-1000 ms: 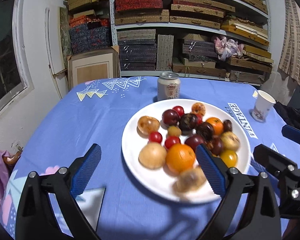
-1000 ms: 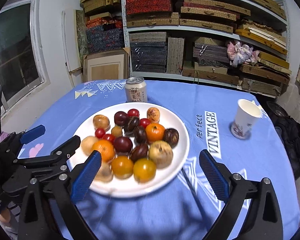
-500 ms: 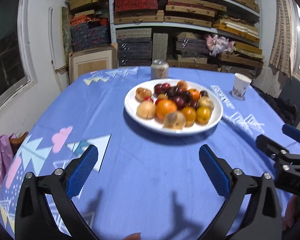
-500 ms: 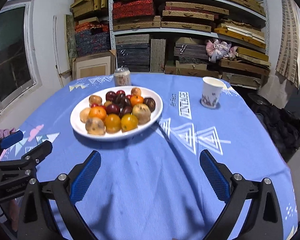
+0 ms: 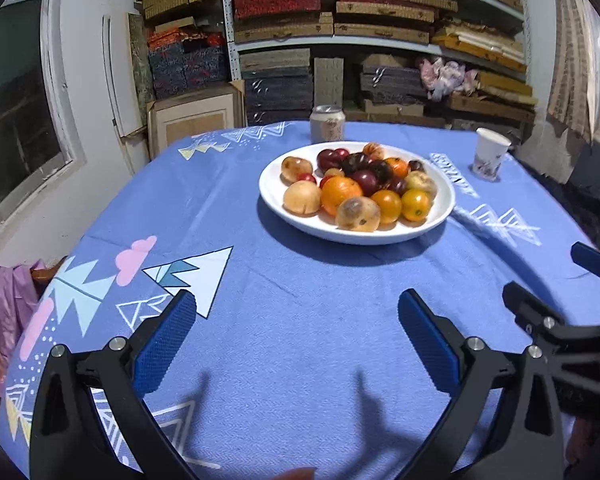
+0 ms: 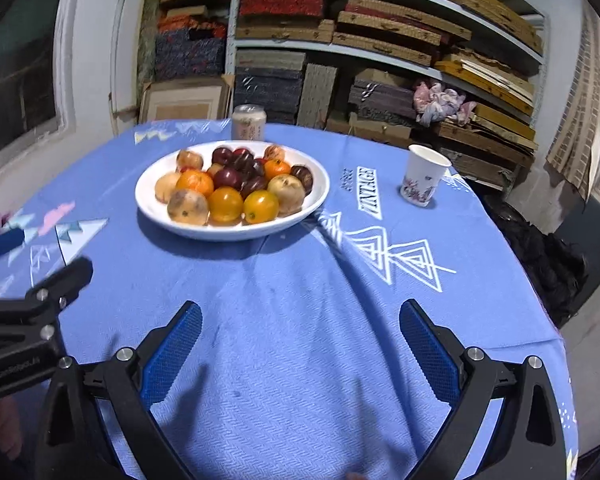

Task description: Organize fruits

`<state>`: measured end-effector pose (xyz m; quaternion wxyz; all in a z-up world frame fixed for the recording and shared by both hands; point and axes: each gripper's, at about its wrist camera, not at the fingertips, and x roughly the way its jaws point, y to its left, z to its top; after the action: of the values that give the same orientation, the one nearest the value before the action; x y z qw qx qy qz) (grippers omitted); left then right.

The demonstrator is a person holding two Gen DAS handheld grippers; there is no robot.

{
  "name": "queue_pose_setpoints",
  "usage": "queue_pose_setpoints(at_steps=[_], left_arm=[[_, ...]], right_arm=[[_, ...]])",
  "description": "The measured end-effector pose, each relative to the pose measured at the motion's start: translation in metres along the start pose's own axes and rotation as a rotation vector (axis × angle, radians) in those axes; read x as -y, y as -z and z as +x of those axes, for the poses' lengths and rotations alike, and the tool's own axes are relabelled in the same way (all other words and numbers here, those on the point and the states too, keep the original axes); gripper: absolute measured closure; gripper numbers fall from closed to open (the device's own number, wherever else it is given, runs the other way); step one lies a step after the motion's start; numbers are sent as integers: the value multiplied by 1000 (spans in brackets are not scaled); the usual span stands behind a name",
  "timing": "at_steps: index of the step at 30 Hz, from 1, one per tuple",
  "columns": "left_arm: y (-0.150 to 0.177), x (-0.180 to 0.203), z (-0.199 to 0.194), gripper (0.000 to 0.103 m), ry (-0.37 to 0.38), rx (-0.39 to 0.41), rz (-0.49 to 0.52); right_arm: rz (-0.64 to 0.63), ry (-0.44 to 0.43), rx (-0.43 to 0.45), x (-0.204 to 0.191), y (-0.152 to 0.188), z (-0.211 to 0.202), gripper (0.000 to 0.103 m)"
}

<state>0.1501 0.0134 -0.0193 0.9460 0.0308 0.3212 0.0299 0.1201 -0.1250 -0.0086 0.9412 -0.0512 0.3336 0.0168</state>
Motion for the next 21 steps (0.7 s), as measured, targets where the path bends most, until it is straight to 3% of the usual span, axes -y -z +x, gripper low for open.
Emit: queue_pose_setpoints(at_steps=[21], left_arm=[[-2,0,-8,4,29,28,-2]], right_arm=[[61,-71,-27,8,-3,0,3]])
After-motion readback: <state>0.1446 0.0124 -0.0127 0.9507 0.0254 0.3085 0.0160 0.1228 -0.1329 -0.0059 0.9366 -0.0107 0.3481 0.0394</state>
